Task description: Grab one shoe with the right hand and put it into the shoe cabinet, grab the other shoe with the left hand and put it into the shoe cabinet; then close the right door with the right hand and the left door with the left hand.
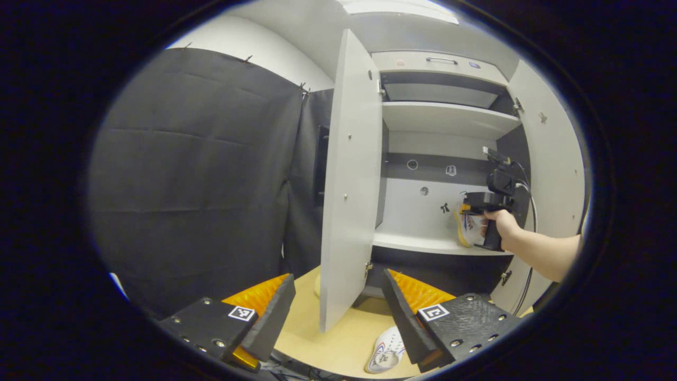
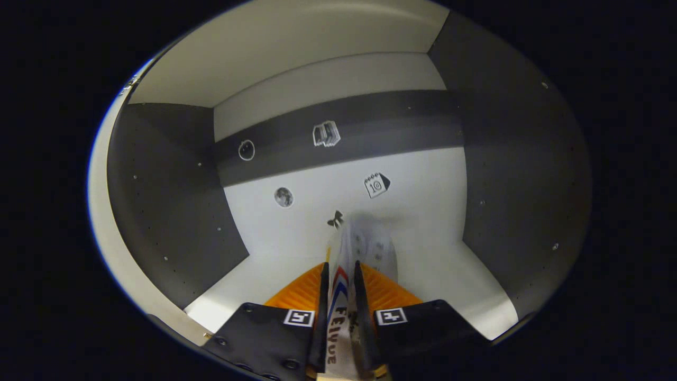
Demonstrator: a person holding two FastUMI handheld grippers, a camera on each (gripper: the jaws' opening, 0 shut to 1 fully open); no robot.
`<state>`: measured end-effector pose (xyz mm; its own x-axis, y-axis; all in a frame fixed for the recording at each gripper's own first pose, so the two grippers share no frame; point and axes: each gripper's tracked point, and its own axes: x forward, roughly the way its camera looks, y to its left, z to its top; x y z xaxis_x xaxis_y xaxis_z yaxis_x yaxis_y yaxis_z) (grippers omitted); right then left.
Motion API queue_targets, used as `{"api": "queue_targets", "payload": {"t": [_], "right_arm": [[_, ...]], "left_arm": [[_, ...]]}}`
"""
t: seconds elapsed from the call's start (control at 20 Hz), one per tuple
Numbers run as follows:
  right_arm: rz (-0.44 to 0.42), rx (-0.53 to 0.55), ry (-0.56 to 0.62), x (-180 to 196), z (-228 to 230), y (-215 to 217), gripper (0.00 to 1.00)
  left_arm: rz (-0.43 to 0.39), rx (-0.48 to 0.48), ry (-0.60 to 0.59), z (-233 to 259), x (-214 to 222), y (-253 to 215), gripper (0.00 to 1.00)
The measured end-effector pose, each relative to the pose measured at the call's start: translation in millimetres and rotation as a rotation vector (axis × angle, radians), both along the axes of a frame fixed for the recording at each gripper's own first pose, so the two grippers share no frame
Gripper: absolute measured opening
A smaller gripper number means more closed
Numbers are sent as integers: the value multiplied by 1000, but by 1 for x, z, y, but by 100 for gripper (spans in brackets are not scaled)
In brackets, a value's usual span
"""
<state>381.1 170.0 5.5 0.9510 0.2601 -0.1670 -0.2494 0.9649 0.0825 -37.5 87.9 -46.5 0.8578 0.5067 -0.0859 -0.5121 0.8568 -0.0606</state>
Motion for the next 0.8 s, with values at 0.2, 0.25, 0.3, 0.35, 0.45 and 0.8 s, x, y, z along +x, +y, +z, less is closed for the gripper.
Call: {"api": "queue_targets", "payload": {"t": [0.2,0.25,0.3,0.35,0.45,0.8], "right_arm": [[4,-9,-105,-21,32,3,97],[9,-27,-121,-28,36,4,98],[11,-47,-137,-37,38,4,98],[15,-64,-152,-47,39,4,98],[29,-80,-177,-69,42,4,98],[61,-138,-173,-152,15,-11,98]], "left_arm": [[1,-5,10,-8,-6,4,95],[-5,1,14,-8,-7,4,95],[-12,9,20,-10,-8,4,95],[-21,18,27,-12,-9,3,95],[-46,30,49,-20,-10,1,95],[-193,-38,101,-59,0,-12,94]]}}
